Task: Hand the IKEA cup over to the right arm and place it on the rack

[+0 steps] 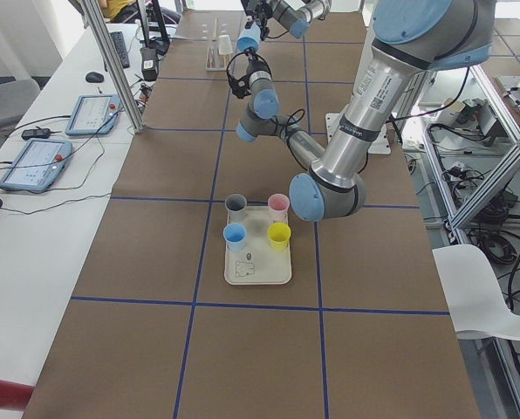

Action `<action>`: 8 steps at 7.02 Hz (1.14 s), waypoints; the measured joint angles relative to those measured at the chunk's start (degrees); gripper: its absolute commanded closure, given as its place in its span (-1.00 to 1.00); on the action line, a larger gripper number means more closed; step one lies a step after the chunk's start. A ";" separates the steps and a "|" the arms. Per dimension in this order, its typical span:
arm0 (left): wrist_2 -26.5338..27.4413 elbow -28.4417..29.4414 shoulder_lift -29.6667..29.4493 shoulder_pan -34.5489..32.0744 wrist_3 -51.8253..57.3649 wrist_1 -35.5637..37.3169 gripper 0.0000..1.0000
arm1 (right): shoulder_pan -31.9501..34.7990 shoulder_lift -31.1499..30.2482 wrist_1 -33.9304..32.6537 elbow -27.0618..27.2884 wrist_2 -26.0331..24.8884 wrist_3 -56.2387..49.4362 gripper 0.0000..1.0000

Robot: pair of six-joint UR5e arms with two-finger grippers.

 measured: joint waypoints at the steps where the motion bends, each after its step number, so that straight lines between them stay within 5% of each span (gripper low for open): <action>1: -0.04 -0.05 0.10 -0.07 -0.02 0.29 -0.20 | 0.14 -0.11 0.00 0.03 -0.02 0.02 1.00; 5: -0.20 -0.12 0.59 -0.86 0.24 0.60 -0.12 | 2.24 -1.95 0.02 0.42 0.39 -0.19 1.00; 6: -0.16 0.03 0.73 -1.12 0.51 0.66 0.30 | 4.76 -3.78 -0.07 0.44 2.01 -0.97 1.00; 7: -0.14 0.27 1.10 -1.47 0.75 0.72 0.99 | 9.13 -6.21 -0.40 -0.34 5.23 -3.99 1.00; 8: -0.18 0.43 1.64 -1.92 0.84 0.75 1.00 | 13.86 -8.69 -0.82 -2.13 8.36 -9.57 1.00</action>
